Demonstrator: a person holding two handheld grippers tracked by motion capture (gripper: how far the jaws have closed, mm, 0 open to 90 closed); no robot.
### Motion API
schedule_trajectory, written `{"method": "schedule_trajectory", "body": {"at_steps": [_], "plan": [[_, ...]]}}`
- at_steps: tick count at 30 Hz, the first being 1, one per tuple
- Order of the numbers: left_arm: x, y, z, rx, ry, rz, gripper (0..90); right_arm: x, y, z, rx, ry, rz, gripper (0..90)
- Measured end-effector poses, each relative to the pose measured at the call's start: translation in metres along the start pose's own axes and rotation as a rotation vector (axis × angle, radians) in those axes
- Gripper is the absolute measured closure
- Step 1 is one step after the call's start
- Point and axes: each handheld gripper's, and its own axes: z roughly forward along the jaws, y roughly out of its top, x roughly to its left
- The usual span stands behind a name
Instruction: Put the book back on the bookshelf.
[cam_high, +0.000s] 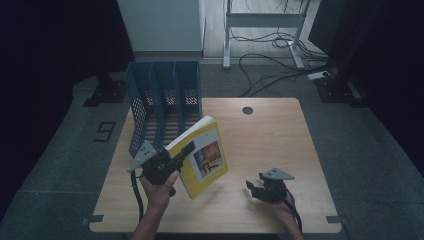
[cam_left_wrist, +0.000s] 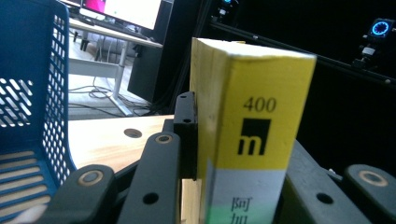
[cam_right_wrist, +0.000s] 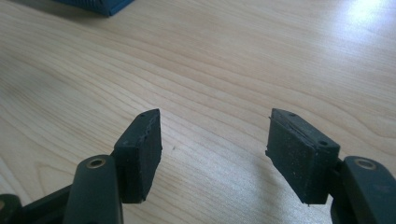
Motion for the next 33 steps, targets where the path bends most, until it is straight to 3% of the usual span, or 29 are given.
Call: {"method": "schedule_trajectory", "body": {"at_steps": [4,17,33], "plan": [[0.002,0.004,0.000,-0.008,0.018,0.005,75.2,-0.001,-0.002,0.002,0.020,-0.028,0.008,33.8],[0.011,0.015,-0.001,-0.034,0.052,0.008,75.2,-0.004,-0.003,0.007,0.065,-0.054,0.010,33.2],[0.022,0.027,-0.004,-0.054,0.105,0.012,75.1,-0.003,-0.003,0.008,0.073,-0.094,0.000,31.6]]}}
